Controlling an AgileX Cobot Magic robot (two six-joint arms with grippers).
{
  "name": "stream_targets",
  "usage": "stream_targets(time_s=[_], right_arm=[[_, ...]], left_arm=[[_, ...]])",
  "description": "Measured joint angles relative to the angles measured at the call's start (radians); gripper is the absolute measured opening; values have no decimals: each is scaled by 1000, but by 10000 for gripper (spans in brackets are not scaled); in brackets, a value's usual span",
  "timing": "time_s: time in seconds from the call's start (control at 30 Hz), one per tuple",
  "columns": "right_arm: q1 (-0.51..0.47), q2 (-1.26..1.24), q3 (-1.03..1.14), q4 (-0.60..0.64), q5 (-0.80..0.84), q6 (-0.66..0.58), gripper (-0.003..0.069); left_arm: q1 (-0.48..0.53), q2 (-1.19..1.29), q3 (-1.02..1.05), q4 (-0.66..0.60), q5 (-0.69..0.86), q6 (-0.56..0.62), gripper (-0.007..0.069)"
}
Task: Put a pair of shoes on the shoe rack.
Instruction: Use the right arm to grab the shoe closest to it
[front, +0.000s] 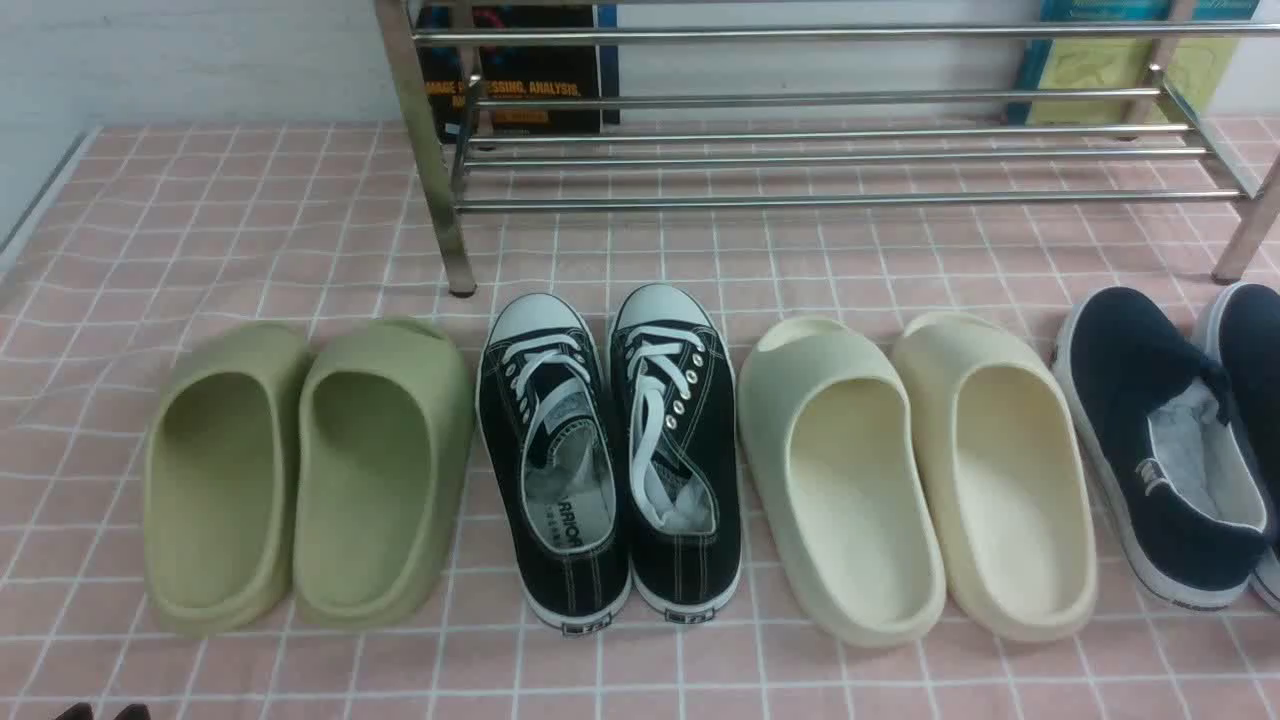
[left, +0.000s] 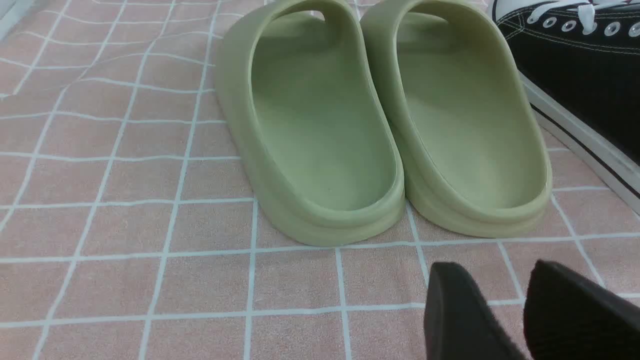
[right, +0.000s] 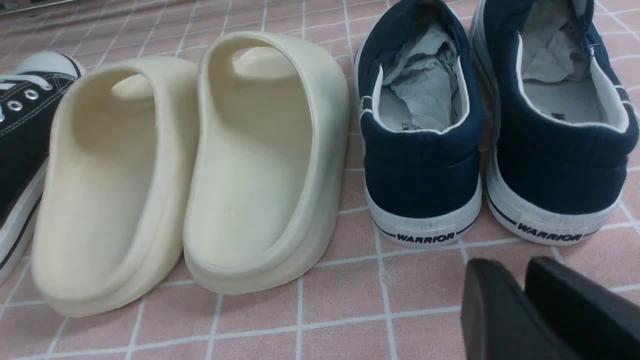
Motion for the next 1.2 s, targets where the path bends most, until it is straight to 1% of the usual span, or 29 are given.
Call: stream_targets(time_s=[1.2], right_arm=[[0,0,0,1,0,0,147]], left_arm=[[0,0,0,0,0,0,239]])
